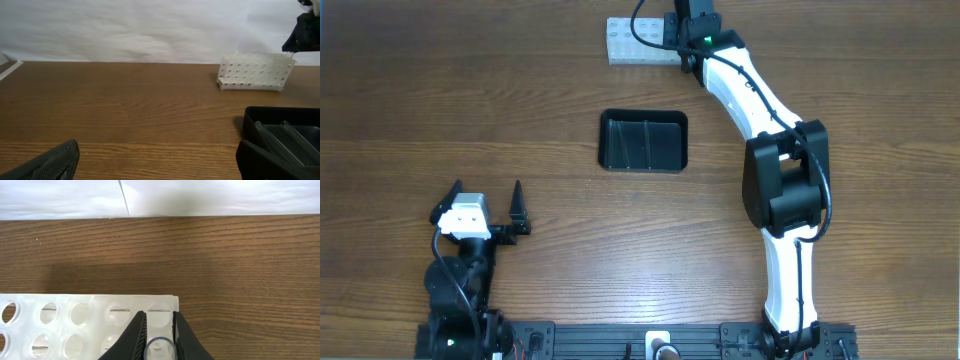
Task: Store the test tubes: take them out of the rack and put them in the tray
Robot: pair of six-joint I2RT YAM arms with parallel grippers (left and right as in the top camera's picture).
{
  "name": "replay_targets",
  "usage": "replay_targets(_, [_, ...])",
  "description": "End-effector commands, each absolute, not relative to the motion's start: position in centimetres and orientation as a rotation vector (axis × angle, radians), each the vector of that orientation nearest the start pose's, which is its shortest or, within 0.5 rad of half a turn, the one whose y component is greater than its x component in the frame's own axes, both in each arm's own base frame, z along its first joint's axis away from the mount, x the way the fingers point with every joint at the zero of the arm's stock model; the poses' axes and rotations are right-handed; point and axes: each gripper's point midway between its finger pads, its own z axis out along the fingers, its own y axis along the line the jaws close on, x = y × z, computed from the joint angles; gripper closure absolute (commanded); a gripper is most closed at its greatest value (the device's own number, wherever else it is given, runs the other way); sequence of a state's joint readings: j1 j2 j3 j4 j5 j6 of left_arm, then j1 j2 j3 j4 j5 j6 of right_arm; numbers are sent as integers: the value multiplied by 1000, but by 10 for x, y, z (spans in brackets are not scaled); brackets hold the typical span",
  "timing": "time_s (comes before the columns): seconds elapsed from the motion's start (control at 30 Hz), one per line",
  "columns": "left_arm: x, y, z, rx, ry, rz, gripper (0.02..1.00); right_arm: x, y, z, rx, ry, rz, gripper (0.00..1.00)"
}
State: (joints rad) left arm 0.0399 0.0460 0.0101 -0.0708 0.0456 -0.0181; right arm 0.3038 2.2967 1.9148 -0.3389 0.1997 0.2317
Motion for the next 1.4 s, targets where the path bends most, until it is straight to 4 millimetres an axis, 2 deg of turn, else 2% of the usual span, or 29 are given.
replay_targets(0.03, [248, 1, 148, 5, 1683, -15, 18, 607, 162, 103, 6, 2293, 52, 882])
replay_targets(0.3, [248, 1, 148, 5, 1683, -14, 18, 606, 169, 107, -6, 2284, 61, 893])
replay_targets(0.4, [248, 1, 148, 5, 1683, -14, 18, 605, 171, 116, -8, 2270, 67, 897])
replay_targets(0.53, [248, 1, 148, 5, 1683, -14, 18, 603, 171, 138, -3, 2241, 67, 901])
replay_targets(0.67, [248, 1, 148, 5, 1683, -14, 18, 599, 164, 173, 22, 2190, 43, 906])
replay_targets(0.87, [248, 1, 148, 5, 1683, -15, 18, 589, 151, 248, 42, 2063, 16, 908])
replay_targets(1.03, [248, 1, 148, 5, 1683, -15, 18, 569, 143, 319, 42, 1943, 28, 912])
replay_targets(1.13, [248, 1, 148, 5, 1683, -15, 18, 555, 143, 341, 34, 1926, 39, 912])
replay_targets(1.23, [248, 1, 148, 5, 1683, -14, 18, 532, 150, 337, -8, 2000, 49, 912])
replay_targets(1.3, [248, 1, 148, 5, 1683, -14, 18, 519, 157, 322, -25, 2081, 71, 910])
replay_targets(1.4, [248, 1, 148, 5, 1683, -14, 20, 499, 169, 287, -49, 2241, 133, 910])
